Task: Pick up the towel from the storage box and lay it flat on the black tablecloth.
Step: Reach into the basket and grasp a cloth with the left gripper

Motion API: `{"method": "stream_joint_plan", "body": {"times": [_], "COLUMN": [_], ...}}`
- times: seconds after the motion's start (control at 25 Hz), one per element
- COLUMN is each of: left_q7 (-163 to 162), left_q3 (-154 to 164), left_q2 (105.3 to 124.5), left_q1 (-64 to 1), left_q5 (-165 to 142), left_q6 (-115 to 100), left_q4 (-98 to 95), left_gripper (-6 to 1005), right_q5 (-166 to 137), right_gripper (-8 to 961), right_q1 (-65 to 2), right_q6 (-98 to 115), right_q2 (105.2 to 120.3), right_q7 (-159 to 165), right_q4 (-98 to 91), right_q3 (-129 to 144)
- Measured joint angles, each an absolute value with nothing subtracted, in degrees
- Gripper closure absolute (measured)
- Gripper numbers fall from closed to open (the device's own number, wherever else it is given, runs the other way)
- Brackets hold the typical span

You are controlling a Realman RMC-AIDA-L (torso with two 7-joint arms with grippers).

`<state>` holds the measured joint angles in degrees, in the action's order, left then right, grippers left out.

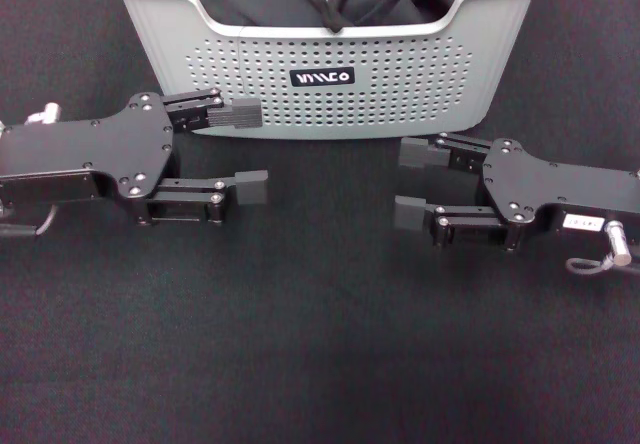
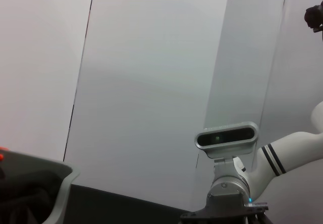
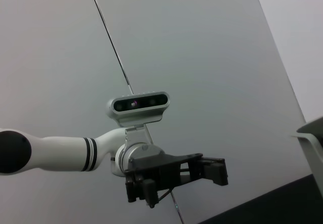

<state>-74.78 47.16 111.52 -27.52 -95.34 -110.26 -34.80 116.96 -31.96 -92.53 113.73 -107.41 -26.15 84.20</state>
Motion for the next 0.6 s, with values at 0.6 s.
{"method": "stream_joint_plan", "body": {"times": [0.6], "left_q7": [-78.4], "left_q3": [45.8], "left_q2": [111.92], "left_q1": [-27.5], "left_q5": [-90.5], "left_q6": [-110.7], "left_q4": [-38.4], "left_gripper": [169], "right_q5": [117.1], "right_gripper": [129], "right_q1": [-30.9], "right_q6": [-90.3], "right_q2": [113.53], "right_q7": [-109.1], "right_q4": [-25.9], "right_q3": [84.2]}}
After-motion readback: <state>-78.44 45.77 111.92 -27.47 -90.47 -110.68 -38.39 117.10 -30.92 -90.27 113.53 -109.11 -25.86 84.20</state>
